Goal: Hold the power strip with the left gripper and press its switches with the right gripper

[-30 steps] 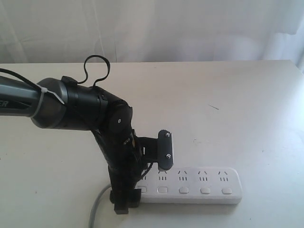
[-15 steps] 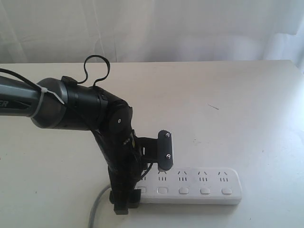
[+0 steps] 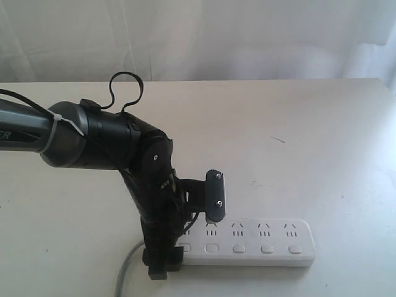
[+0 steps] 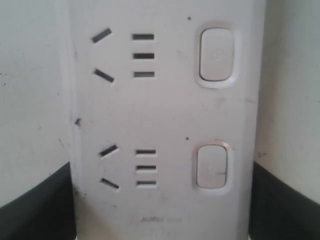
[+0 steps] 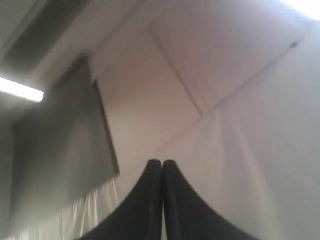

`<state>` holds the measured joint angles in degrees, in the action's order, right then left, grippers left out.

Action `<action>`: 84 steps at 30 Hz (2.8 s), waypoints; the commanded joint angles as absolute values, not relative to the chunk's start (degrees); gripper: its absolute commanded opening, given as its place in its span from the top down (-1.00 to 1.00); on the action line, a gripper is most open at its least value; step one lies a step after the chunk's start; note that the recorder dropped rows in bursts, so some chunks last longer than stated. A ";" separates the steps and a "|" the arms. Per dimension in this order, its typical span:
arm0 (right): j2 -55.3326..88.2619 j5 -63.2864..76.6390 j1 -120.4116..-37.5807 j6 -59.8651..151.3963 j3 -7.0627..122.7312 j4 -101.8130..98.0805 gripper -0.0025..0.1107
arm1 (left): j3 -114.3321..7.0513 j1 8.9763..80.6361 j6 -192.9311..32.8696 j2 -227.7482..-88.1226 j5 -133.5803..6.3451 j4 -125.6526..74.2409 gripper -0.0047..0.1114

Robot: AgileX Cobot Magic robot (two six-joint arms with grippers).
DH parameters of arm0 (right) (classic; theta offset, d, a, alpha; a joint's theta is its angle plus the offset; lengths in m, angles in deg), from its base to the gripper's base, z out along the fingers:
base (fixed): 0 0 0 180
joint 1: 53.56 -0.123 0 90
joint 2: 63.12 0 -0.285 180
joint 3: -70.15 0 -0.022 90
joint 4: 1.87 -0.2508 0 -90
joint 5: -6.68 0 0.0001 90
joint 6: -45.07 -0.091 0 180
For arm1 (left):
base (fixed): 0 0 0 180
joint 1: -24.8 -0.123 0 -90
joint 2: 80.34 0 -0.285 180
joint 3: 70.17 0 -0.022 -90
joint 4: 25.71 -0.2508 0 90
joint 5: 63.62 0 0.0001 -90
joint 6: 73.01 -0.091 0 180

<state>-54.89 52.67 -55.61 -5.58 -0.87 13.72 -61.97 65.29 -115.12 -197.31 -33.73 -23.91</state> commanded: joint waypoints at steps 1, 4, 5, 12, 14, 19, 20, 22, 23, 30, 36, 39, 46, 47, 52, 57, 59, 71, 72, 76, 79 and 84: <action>-48.28 44.61 -55.80 -24.06 10.22 56.67 0.96 | -61.58 65.44 -114.99 -196.74 -31.92 -23.26 0.92; -40.80 45.07 -55.80 -38.04 16.36 79.23 0.96 | -61.58 65.44 -114.99 -196.74 -31.92 -23.26 0.92; -38.49 45.28 -55.80 -43.26 17.82 87.52 0.96 | -61.58 65.44 -114.99 -196.74 -31.92 -23.26 0.92; -20.75 55.17 -55.80 -54.14 22.76 98.08 0.96 | -61.58 65.44 -114.99 -196.74 -31.57 -23.26 0.92; -17.82 56.06 -55.80 -53.89 22.88 98.08 0.96 | -61.58 65.44 -114.99 -196.74 -30.96 -23.26 0.92; -12.52 55.43 -55.80 -52.78 22.88 98.08 0.96 | -61.58 65.44 -115.26 -196.74 -30.31 -23.26 0.92; -11.91 54.75 -55.80 -52.78 22.88 98.08 0.96 | -61.58 65.44 -115.26 -196.74 -30.70 -23.26 0.92; -10.48 51.33 -55.80 -53.03 22.88 98.08 0.96 | -61.58 65.44 -115.26 -196.74 -31.22 -23.26 0.92; -9.86 49.54 -55.80 -53.02 22.88 98.08 0.96 | -61.58 65.44 -115.26 -196.74 -31.53 -23.26 0.92; -5.23 39.54 -57.54 -53.02 22.88 98.08 0.96 | -61.58 65.44 -115.26 -196.74 -31.65 -23.26 0.92; 2.62 30.50 -67.16 -53.02 22.88 98.08 0.96 | -61.58 65.44 -115.26 -196.74 -31.65 -23.26 0.92; 7.23 27.01 -73.30 -53.02 22.88 98.08 0.96 | -61.58 65.44 -115.26 -196.74 -31.65 -23.26 0.92; 15.26 18.65 -86.26 -54.11 22.77 98.08 0.96 | -61.58 65.44 -115.60 -196.74 -30.30 -24.63 0.92; 16.05 17.40 -87.64 -54.11 22.77 98.08 0.96 | -61.58 65.44 -115.60 -196.74 -29.84 -25.10 0.92; 20.15 14.47 -91.49 -55.66 22.04 98.08 0.96 | -61.58 65.44 -115.02 -196.74 -27.85 -26.16 0.92; 22.23 14.37 -93.11 -57.78 20.89 98.08 0.96 | -61.58 65.44 -114.10 -196.74 -27.63 -26.16 0.92; 23.17 14.37 -93.11 -58.75 20.80 98.08 0.96 | -61.58 65.44 -113.70 -196.74 -27.89 -26.16 0.92; 29.29 14.71 -93.11 -59.50 20.80 98.08 0.96 | -61.58 65.44 -113.46 -196.74 -27.11 -26.16 0.92; 29.54 14.83 -93.11 -59.65 20.80 98.08 0.96 | -61.58 65.44 -113.46 -196.74 -26.98 -26.16 0.92; 29.92 15.91 -93.11 -60.25 20.80 98.08 0.96 | -61.58 65.44 -113.33 -196.74 -26.65 -26.16 0.92; 29.92 15.67 -93.11 -60.25 20.91 98.08 0.96 | -61.58 65.44 -113.32 -196.74 -26.65 -26.03 0.92; 29.92 14.02 -93.11 -60.25 20.91 98.08 0.96 | -61.58 65.44 -113.32 -196.74 -26.65 -26.03 0.92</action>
